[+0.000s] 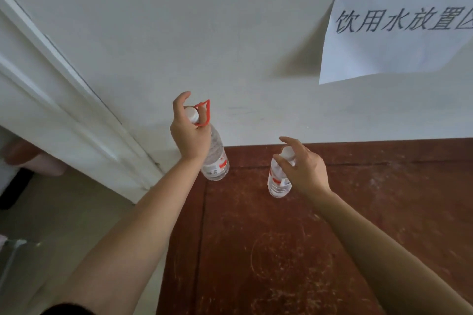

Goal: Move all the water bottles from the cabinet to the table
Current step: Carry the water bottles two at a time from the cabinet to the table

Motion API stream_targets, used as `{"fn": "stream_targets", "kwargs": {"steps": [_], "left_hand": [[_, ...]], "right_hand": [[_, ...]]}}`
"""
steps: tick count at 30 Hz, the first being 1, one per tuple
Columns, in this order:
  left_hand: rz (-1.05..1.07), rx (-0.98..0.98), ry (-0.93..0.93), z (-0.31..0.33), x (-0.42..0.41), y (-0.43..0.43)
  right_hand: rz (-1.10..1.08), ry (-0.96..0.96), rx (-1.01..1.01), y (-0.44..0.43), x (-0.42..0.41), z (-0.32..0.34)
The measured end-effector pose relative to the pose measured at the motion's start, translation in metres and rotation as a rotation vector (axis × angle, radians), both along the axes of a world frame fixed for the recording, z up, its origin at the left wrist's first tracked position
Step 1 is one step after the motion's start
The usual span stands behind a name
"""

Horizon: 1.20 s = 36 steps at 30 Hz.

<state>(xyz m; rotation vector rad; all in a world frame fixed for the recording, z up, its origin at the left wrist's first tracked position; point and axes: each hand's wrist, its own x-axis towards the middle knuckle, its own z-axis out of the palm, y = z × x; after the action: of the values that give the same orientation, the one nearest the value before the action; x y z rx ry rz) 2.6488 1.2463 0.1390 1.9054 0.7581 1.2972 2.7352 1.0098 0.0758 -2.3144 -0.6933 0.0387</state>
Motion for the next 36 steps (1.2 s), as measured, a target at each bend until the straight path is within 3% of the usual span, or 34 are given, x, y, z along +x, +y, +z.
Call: {"fn": "stream_targets", "kwargs": {"steps": [14,22,26,31,36], "left_hand": [[-0.136,0.027,0.020,-0.031,0.077,0.025],[-0.140,0.040,0.076,-0.039,0.088,0.022],[-0.129,0.016,0.076,-0.042,0.090,0.022],[-0.129,0.004,0.096,-0.045,0.082,0.023],[-0.216,-0.045,0.259,-0.037,0.064,0.018]], "right_hand": [[-0.012,-0.047,-0.040,0.060,0.067,0.014],[-0.073,-0.132,-0.158,0.038,0.101,0.012],[-0.189,-0.091,-0.127,0.032,0.110,0.005],[-0.180,-0.085,-0.123,0.036,0.098,-0.008],[-0.122,-0.023,-0.219,0.027,0.085,-0.003]]}}
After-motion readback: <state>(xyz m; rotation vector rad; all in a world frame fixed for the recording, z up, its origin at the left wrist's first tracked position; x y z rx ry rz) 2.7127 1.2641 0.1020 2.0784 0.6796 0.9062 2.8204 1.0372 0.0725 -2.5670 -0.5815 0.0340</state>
